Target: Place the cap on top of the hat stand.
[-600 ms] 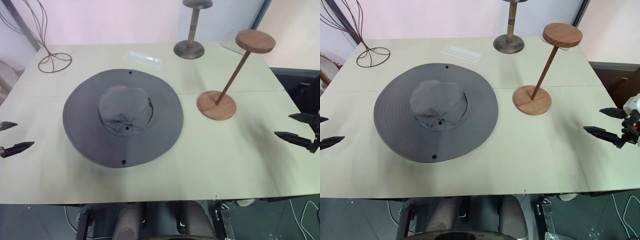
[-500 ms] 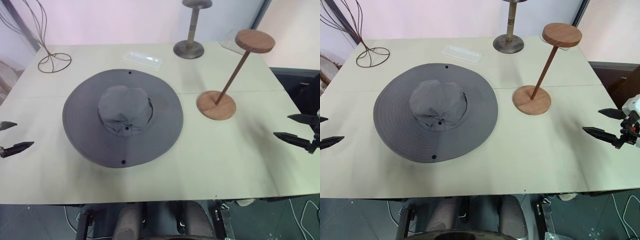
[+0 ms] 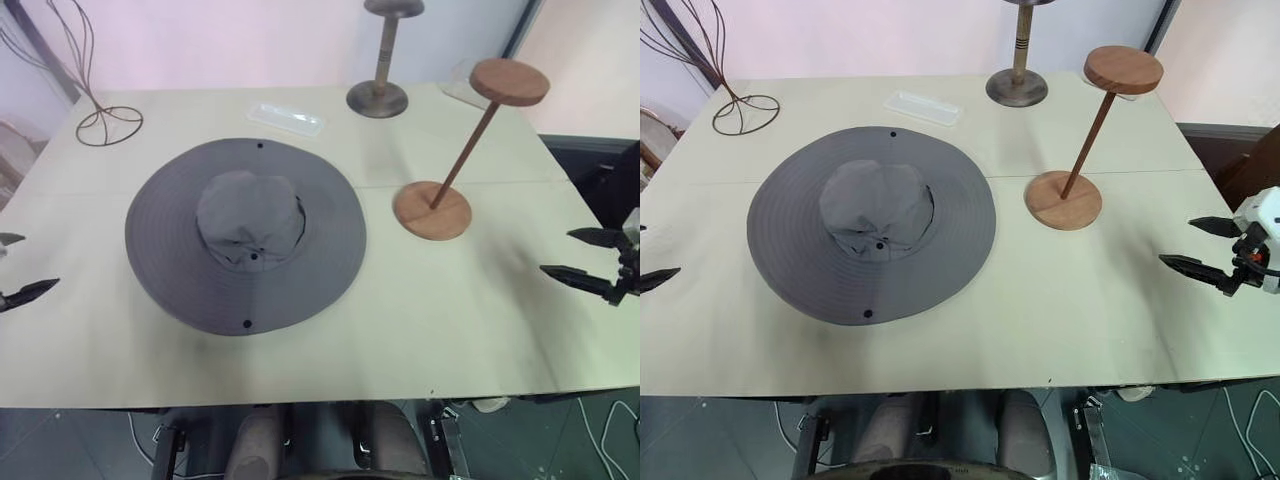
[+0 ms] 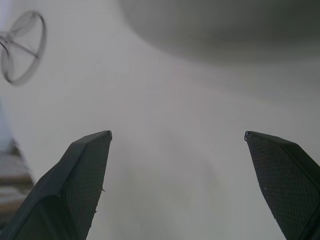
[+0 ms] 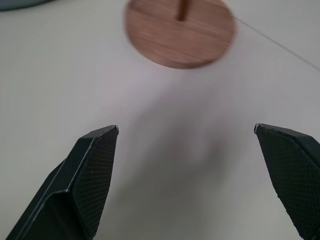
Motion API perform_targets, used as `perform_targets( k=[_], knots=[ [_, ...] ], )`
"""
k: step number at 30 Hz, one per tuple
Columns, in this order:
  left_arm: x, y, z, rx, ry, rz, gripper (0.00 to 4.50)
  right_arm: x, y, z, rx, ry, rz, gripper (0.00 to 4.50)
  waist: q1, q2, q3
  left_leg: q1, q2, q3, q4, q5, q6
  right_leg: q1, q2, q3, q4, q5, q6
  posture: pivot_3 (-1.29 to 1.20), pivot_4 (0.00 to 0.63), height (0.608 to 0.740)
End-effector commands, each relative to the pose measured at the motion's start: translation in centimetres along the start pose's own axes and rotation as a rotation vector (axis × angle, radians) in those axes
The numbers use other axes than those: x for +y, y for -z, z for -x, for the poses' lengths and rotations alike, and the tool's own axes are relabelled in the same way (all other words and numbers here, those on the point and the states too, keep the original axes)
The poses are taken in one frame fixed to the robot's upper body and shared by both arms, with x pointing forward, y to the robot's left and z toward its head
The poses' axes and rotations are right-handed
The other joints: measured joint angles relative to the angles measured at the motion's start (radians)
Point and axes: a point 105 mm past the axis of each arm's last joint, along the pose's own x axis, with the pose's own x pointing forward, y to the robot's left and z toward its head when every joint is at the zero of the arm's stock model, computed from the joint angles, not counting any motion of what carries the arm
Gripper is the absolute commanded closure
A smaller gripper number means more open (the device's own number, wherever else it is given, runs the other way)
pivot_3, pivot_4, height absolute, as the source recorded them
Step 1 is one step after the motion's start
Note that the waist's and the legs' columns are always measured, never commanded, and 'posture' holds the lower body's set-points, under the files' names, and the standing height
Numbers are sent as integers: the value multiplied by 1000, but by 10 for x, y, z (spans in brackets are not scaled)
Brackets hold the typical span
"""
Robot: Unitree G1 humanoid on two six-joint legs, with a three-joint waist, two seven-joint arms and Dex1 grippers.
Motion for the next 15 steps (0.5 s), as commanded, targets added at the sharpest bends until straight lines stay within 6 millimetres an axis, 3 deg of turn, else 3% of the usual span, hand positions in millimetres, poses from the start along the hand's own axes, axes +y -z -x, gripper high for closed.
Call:
perform_targets(
  k=[1,9,15],
  knots=[
    [5,-33,2,-111,-52,-252,0,28,-36,3,-53,-136,61,45,1,0,0,0,0,0,0,0,0,0,0,0,0,0,0,0,150,740],
    [-56,-85,-5,-394,138,-690,0,87,-94,-1,-171,-358,101,45,-1,0,0,0,2,2,0,0,0,0,-1,1,0,1,-1,0,150,740],
    [-85,-89,-29,-484,238,-808,0,107,-135,-1,-286,-446,117,45,3,0,-1,0,14,17,1,0,0,-1,0,1,-1,1,-5,0,150,740]
  ],
)
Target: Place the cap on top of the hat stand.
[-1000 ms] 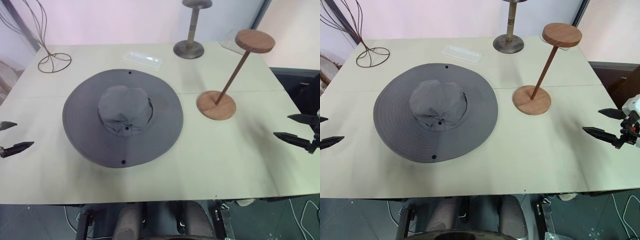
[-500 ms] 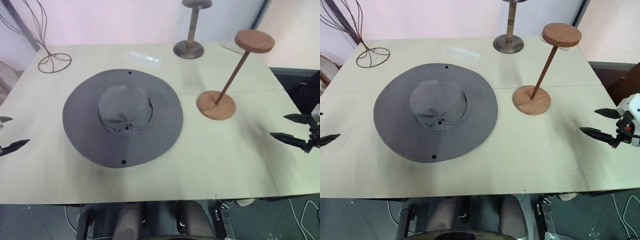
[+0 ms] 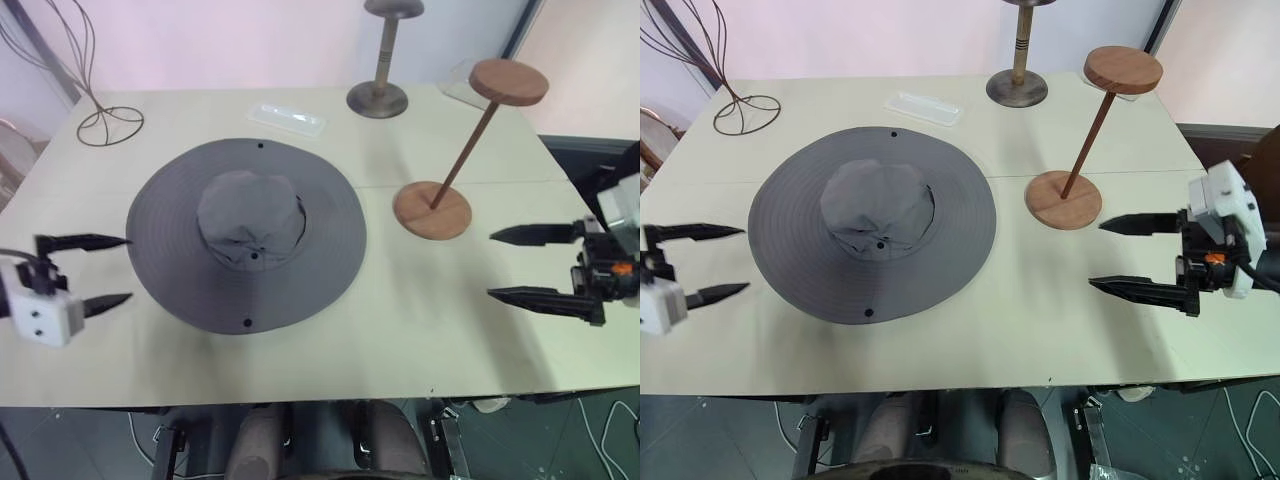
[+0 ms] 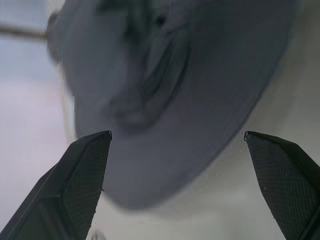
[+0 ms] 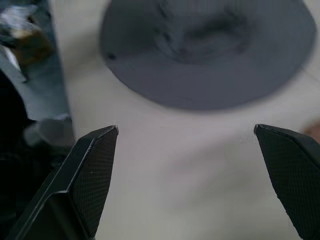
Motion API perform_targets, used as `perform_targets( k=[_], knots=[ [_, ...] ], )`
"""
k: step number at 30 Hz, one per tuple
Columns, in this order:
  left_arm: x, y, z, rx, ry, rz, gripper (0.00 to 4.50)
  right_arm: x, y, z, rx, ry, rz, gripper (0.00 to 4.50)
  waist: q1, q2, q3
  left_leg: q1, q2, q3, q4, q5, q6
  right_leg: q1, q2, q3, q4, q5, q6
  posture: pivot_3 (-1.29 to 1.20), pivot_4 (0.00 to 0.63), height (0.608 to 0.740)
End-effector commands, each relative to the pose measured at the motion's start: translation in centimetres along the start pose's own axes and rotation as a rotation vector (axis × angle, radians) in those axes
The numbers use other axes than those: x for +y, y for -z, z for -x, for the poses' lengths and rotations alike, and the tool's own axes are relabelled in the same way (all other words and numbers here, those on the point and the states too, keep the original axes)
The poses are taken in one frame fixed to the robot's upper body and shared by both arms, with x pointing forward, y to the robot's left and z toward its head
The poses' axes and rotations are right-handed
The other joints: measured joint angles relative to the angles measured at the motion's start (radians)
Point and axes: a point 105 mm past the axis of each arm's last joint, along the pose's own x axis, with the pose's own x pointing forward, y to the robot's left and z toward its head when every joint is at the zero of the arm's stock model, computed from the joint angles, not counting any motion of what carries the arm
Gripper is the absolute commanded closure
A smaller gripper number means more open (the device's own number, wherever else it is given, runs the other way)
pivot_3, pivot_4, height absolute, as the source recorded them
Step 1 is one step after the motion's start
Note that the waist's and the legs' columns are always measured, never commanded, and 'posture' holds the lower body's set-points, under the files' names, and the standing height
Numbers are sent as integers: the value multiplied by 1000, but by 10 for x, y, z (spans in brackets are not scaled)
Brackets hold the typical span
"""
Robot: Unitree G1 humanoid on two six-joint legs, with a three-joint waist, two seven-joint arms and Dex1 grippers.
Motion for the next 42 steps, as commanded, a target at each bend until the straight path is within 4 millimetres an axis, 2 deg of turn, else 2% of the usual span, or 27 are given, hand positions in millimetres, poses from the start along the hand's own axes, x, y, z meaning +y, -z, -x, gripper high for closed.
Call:
perform_targets(
  k=[1,6,10,13,18,21,27,33,36,42],
  knots=[
    [-1,-1,-16,-46,-7,-53,0,8,-23,-3,-51,-37,25,45,4,0,0,0,0,1,0,0,0,0,0,0,0,0,1,0,150,740],
    [6,2,-48,-96,-44,-122,0,11,-34,-5,-63,-43,49,45,20,-1,0,-2,0,5,3,0,1,-1,1,0,0,3,5,0,150,740],
    [3,4,-62,-115,-48,-154,0,15,-35,-4,-56,-35,58,45,21,-1,-1,-3,0,5,7,0,1,0,2,0,1,4,7,0,150,740],
    [1,6,-62,-119,-52,-175,0,16,-34,-3,-49,-11,58,45,20,-1,-1,-4,0,6,9,-1,2,0,2,0,2,4,7,0,150,740],
    [5,14,-36,-80,-86,-211,0,16,-33,2,-50,26,52,45,19,-2,-1,-4,2,5,9,-1,2,-1,2,0,2,4,7,0,150,740],
    [2,17,-42,-73,-80,-202,0,14,-31,1,-52,44,53,45,23,-1,-1,-4,2,6,9,-1,2,-1,2,0,2,4,7,0,150,740],
    [7,11,-83,-101,-148,-211,0,15,-39,1,-73,33,58,45,24,-1,-2,-5,2,5,12,-1,3,0,1,0,2,5,7,0,150,740],
    [6,9,-106,-101,-196,-238,0,17,-46,3,-93,19,57,45,21,-3,-2,-4,2,6,12,-1,3,0,2,0,4,5,8,0,150,740],
    [10,9,-107,-100,-253,-230,841,17,-47,3,-90,22,56,0,23,-3,-2,-4,2,5,13,-1,3,0,1,0,4,5,8,0,150,740],
    [15,13,-109,-81,-292,-205,3813,18,-47,6,-94,18,9,0,23,-4,-2,-5,2,5,13,-1,3,0,1,0,4,5,8,0,150,740]
  ],
)
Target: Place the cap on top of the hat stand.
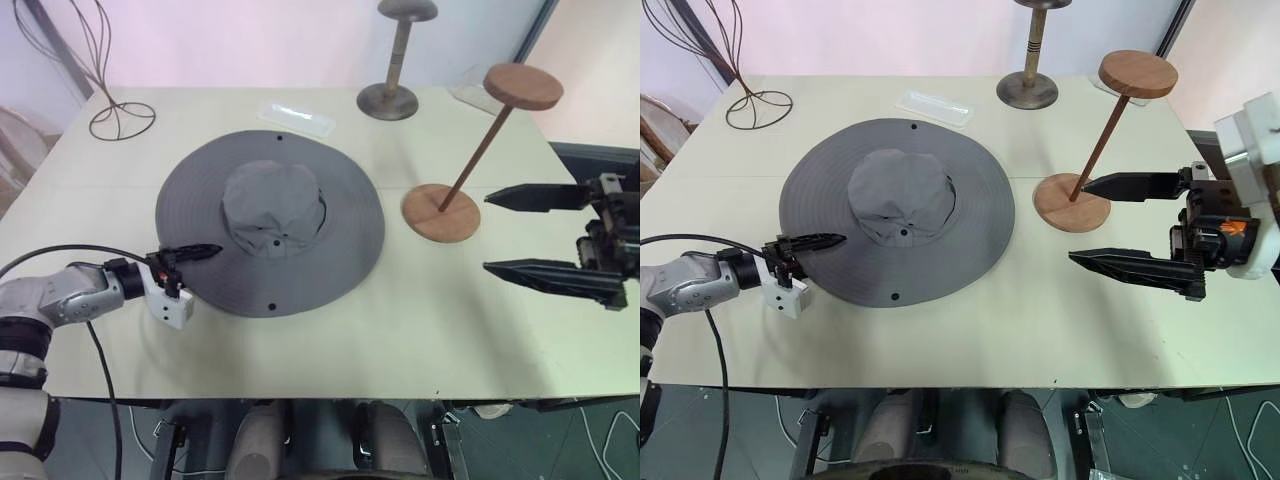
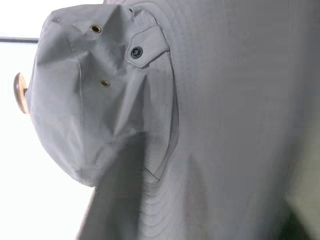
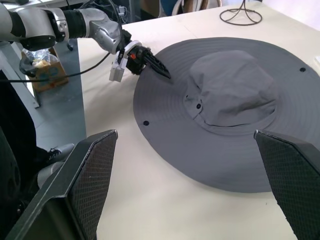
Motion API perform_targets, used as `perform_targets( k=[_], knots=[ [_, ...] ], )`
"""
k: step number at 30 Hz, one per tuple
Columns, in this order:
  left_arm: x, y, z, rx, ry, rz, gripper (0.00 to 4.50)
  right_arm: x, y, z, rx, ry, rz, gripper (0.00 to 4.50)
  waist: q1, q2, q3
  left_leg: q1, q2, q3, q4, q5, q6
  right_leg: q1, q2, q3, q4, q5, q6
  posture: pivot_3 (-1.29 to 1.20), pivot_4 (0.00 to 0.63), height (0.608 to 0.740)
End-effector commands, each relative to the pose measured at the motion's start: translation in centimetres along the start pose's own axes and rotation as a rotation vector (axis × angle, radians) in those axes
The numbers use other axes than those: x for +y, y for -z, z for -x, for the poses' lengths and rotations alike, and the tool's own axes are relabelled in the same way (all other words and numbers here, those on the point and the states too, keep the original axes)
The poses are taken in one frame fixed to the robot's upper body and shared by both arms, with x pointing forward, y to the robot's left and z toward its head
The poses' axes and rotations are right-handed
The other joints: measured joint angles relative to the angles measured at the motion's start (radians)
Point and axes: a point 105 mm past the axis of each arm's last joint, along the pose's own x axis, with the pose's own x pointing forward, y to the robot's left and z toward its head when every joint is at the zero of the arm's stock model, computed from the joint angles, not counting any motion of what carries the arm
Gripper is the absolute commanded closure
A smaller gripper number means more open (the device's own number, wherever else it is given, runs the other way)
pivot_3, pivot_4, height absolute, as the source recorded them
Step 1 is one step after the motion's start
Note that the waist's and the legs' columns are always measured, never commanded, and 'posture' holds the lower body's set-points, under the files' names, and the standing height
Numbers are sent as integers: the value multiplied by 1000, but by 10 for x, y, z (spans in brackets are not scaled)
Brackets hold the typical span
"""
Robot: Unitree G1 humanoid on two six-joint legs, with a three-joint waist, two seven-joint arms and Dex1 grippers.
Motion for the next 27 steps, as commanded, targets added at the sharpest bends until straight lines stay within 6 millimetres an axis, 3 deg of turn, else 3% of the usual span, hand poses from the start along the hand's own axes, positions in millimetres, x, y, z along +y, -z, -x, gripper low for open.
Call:
perform_targets(
  k=[1,6,12,15,19,25,27],
  knots=[
    [16,6,-1,13,-55,-4,4414,4,-12,7,-17,9,27,0,0,0,0,0,0,0,0,0,0,0,0,0,0,0,0,0,150,740],
    [26,18,-15,78,-115,167,4473,0,-12,6,-12,54,73,0,0,0,0,0,0,0,0,0,0,0,0,0,0,0,0,0,150,740],
    [70,48,-37,167,-237,714,4473,3,-10,7,-6,65,76,0,-1,-1,1,0,0,0,2,0,0,0,0,0,2,0,0,0,150,740],
    [113,46,-49,81,-295,913,4473,3,-10,8,-9,79,78,0,-1,-3,2,0,-2,-1,4,0,0,0,1,0,6,0,0,0,150,740],
    [176,29,-59,-83,-328,1033,4473,4,-9,10,-9,109,84,0,0,-4,2,0,-3,-2,6,0,0,1,1,0,8,0,0,0,150,740],
    [264,9,-66,-243,-431,1090,4473,-3,-13,29,-7,226,105,0,0,-7,4,0,-4,-3,6,0,0,1,2,0,9,-1,1,0,150,740],
    [298,-7,-73,-319,-468,1038,4473,-11,-18,45,-8,316,113,0,0,-9,5,0,-4,-3,6,0,0,1,2,0,9,-1,1,0,150,740]
  ],
)
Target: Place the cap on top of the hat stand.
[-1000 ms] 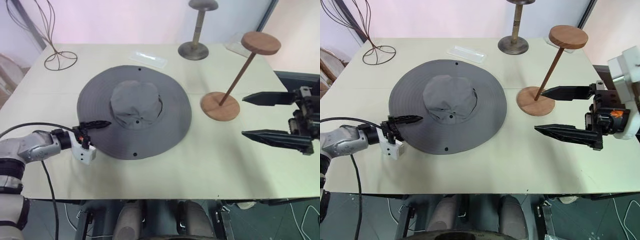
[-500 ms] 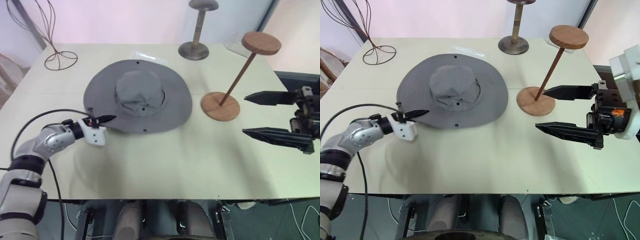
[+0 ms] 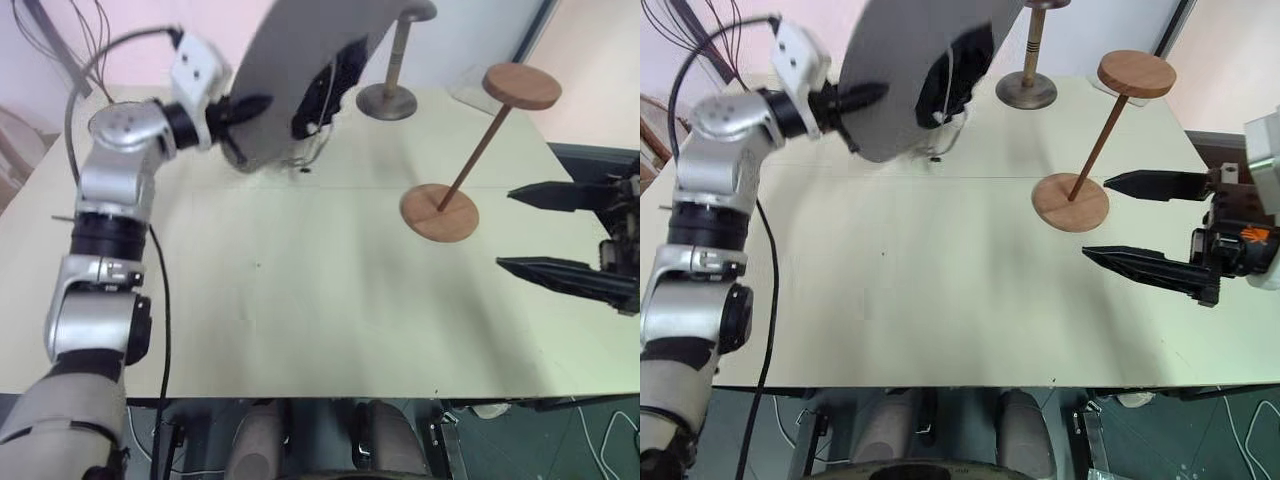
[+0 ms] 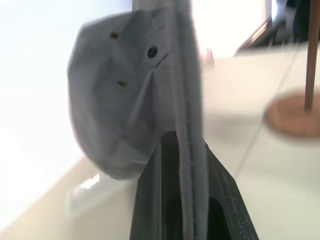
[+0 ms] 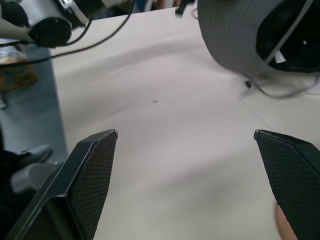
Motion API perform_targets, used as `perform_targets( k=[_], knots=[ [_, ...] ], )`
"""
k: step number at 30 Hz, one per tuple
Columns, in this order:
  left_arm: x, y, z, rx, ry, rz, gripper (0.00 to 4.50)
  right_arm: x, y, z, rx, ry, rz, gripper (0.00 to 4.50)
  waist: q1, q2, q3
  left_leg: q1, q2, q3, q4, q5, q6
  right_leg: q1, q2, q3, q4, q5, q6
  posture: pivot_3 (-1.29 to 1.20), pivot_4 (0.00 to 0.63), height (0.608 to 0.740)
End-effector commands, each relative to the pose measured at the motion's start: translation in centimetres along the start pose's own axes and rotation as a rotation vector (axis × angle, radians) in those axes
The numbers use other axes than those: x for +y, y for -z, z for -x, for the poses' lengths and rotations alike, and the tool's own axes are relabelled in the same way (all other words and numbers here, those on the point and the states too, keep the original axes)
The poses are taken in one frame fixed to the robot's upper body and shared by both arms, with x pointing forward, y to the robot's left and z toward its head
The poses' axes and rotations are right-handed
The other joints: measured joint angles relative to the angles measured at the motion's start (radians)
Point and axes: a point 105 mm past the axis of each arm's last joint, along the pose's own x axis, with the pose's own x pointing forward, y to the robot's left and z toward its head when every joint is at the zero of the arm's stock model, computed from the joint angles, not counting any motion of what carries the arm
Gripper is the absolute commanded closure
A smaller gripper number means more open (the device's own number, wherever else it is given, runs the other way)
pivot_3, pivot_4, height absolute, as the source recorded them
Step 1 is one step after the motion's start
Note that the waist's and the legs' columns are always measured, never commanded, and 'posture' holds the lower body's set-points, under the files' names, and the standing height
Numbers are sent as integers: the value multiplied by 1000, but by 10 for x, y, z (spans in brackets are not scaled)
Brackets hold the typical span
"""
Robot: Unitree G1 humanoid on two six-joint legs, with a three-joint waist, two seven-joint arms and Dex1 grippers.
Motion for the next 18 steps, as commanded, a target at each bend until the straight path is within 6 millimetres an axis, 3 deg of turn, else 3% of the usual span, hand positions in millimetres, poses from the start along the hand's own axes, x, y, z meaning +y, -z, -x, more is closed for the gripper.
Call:
perform_targets(
  k=[1,3,6,10,12,15,18],
  knots=[
    [4,-64,-20,-181,-5,-57,4473,-17,-14,27,-20,160,53,0,2,-3,2,0,0,0,0,0,0,0,0,0,0,0,0,0,150,740],
    [-2,-80,-31,-228,22,-87,4473,-22,-14,36,-15,208,57,0,1,-4,2,0,0,0,0,0,0,0,0,0,-1,0,0,0,150,740],
    [-33,-119,-56,-359,123,-198,4473,-31,-16,59,-27,314,48,0,4,-4,3,0,-1,0,-1,0,0,0,0,0,-1,0,0,0,150,740],
    [-61,-144,-75,-452,202,-334,4473,-37,-13,77,-26,405,41,0,2,-5,3,-1,-1,0,-1,0,0,0,0,0,-2,0,0,0,150,740],
    [-84,-156,-82,-509,241,-539,4473,-37,-9,89,-18,470,34,0,0,-5,3,-1,-1,0,-1,0,0,0,0,0,-3,0,0,0,150,740],
    [-114,-159,-86,-579,315,-789,4473,-31,-6,99,-16,520,28,0,1,-5,3,0,0,0,-3,0,0,0,0,0,-5,0,0,0,150,740],
    [-141,-145,-84,-615,394,-1099,4473,-25,-4,104,-18,548,16,0,0,-4,2,-1,0,1,-4,0,0,0,0,0,-8,0,0,0,150,740]
  ],
)
